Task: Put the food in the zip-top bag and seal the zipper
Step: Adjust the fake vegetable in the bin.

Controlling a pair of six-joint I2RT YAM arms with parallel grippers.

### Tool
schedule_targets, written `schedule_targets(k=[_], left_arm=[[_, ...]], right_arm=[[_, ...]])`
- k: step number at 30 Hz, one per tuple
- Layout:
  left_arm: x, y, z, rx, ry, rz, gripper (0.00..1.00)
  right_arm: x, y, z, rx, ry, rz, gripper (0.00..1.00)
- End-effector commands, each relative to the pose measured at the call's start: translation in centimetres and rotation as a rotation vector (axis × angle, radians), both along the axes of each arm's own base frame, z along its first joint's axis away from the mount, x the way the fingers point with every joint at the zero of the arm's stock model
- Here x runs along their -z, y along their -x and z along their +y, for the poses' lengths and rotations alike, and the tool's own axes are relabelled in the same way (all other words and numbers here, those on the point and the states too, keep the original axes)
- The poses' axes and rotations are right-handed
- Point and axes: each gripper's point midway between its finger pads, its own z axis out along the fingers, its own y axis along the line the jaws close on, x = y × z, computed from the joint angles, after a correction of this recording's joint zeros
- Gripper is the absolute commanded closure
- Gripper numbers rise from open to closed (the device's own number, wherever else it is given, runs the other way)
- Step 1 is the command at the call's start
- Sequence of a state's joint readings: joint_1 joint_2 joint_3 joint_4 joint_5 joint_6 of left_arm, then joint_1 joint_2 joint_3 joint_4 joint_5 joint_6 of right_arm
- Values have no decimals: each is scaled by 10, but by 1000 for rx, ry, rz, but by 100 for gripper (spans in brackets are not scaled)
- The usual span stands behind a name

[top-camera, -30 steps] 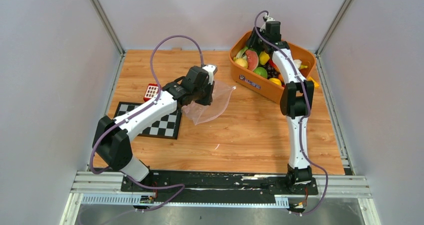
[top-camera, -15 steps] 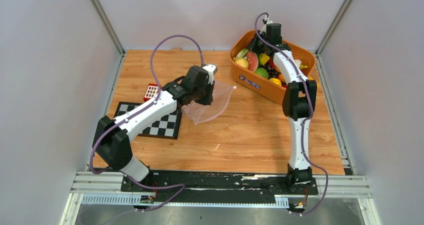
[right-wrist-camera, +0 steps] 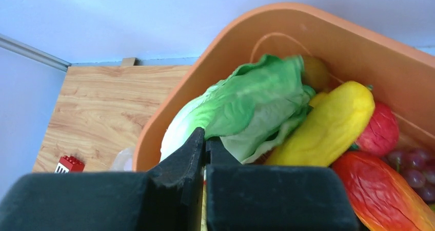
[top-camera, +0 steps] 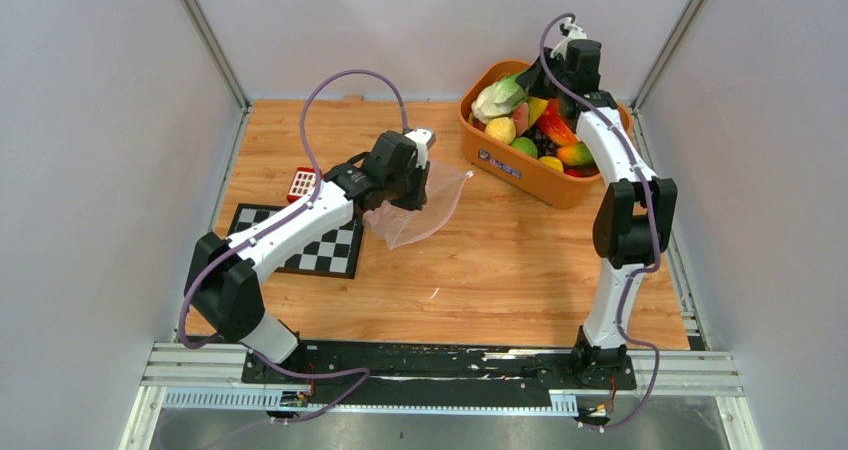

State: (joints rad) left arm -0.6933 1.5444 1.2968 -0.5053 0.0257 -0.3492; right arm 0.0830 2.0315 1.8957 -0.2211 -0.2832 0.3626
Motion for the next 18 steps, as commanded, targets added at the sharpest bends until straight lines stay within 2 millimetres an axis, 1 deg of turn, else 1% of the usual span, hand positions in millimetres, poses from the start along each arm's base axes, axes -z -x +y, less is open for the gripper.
schedule_targets(k=[1, 5, 6, 7, 9, 10, 11, 15, 18], left_arm=[[-27, 0, -3, 14, 58, -54, 100], [-26, 0, -4, 16, 57, -55, 100], [-27, -1, -4, 17, 58, -54, 100], [-27, -1, -5, 17, 60, -55, 100], [-27, -2, -6, 20, 61, -54, 100], [-27, -2, -6, 21, 62, -54, 100], [-27, -2, -7, 20, 62, -54, 100], [-27, -3, -9, 25, 64, -51, 100], [-26, -3, -9, 25, 65, -48, 100]], right_arm=[[-26, 9, -15, 26, -42, -67, 100], [-30, 18, -30, 38, -69, -75, 100], [-33, 21, -33, 35, -76, -80, 100], [-36, 23, -31, 24, -87, -84, 100], [-41, 28, -46, 43, -99, -92, 100], [-45, 31, -50, 48, -100, -103, 100], [-53, 36, -52, 44, -105, -125, 100], [-73, 47, -56, 0, -182, -172, 100], [-82, 53, -58, -38, -249, -184, 100]])
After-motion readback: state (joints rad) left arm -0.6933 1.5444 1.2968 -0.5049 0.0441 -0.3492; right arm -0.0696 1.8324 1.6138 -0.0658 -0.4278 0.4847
